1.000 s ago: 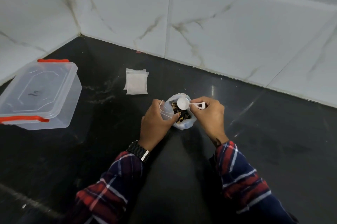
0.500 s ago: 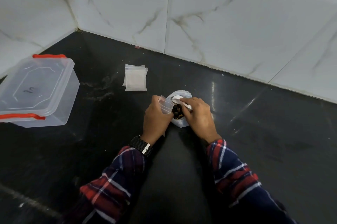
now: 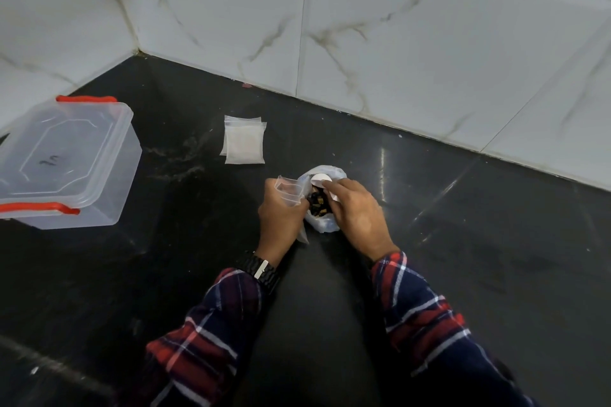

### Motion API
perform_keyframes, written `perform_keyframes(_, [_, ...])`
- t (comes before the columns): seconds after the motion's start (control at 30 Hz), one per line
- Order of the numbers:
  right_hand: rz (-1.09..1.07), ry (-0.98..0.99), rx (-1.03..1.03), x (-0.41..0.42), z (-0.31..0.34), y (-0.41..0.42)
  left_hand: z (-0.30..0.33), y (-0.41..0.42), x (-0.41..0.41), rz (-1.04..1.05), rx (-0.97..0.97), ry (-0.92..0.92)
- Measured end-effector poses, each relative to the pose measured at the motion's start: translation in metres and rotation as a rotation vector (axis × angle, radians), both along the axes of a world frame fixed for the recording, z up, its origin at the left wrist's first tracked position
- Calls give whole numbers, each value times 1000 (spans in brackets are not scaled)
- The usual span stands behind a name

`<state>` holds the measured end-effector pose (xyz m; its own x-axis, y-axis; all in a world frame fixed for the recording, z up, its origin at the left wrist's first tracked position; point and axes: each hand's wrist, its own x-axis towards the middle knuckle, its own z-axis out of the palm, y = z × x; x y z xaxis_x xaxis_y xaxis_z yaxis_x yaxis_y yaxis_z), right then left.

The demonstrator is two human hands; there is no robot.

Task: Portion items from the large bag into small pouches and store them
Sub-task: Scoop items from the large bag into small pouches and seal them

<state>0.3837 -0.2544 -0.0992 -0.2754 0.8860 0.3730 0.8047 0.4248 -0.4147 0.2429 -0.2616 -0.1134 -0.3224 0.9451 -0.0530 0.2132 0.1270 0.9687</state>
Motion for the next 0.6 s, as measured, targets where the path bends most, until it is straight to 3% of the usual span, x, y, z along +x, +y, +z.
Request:
perform_keyframes(0.27, [-53,-2,-7,-2,-3,-4,-2,6,0,21,28,-30])
perform_keyframes(0.5, [-131,240,-86,0,-3,2,1,7,2,43,38,-192])
perform_keyframes(0.6, [-119,247,-123,1,-2,3,-1,8,2,33,44,-205])
